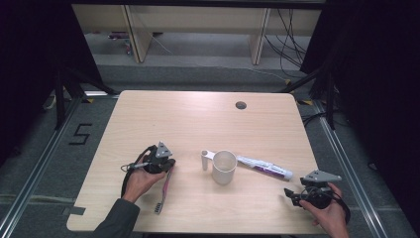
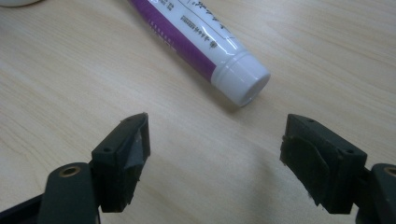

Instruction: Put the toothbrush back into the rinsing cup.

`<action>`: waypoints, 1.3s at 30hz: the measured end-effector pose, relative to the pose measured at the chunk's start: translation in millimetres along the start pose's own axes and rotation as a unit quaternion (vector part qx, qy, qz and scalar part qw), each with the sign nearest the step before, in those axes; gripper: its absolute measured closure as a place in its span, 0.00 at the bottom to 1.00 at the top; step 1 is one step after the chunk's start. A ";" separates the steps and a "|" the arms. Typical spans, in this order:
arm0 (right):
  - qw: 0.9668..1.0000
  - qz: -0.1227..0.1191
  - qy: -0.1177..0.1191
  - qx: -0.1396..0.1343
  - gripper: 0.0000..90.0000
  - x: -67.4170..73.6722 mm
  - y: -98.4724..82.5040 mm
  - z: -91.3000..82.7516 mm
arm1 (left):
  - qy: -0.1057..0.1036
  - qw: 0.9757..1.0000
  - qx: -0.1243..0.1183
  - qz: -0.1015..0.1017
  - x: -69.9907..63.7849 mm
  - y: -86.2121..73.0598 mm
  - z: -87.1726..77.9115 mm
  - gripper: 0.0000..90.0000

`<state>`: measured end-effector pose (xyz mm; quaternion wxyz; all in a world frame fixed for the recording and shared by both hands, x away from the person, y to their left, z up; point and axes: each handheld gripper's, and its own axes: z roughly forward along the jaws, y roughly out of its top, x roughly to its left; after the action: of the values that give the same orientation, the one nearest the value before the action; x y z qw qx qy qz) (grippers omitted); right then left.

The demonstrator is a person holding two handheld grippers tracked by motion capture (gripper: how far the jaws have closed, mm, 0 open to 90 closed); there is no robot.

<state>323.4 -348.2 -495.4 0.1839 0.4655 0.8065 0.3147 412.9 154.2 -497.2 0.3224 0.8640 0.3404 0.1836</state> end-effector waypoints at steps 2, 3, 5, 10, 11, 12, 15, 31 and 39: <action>1.000 -0.010 -0.004 -0.009 0.27 -1.7 0.6 0.6 | -0.001 1.000 -0.004 -0.004 0.4 0.0 -1.0 0.98; 1.000 -0.021 -0.007 -0.011 0.27 -3.4 0.9 0.8 | -0.002 1.000 -0.004 -0.003 0.2 0.6 -1.5 0.98; 1.000 -0.019 -0.008 -0.008 0.27 -3.1 0.9 0.6 | -0.003 1.000 -0.005 0.002 -0.2 1.4 -1.4 0.98; 1.000 -0.003 -0.002 -0.002 0.27 -0.6 0.5 1.1 | -0.008 1.000 0.000 0.005 -3.6 4.5 3.9 0.99; 1.000 -0.003 -0.002 -0.002 0.27 -0.6 0.5 1.1 | -0.008 1.000 0.000 0.005 -3.6 4.5 3.9 0.99; 1.000 -0.001 -0.001 -0.006 0.27 -0.3 0.5 1.4 | -0.008 1.000 0.002 0.006 -3.1 4.3 4.6 0.99; 1.000 0.005 -0.004 -0.001 0.27 -0.1 0.5 0.4 | -0.008 1.000 0.004 0.002 -1.9 3.6 4.5 0.99; 1.000 -0.014 0.001 -0.011 0.27 -3.7 0.8 2.1 | -0.001 0.999 0.026 -0.020 4.0 -15.1 -8.5 0.98; 1.000 -0.003 0.002 -0.006 0.27 -1.8 2.0 1.4 | -0.001 0.999 0.037 -0.028 4.7 -30.8 -27.5 0.98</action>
<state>326.4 -348.5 -495.1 0.1861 0.4613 0.8063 0.3201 387.0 186.7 -497.7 0.2954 0.8658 0.3705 0.1605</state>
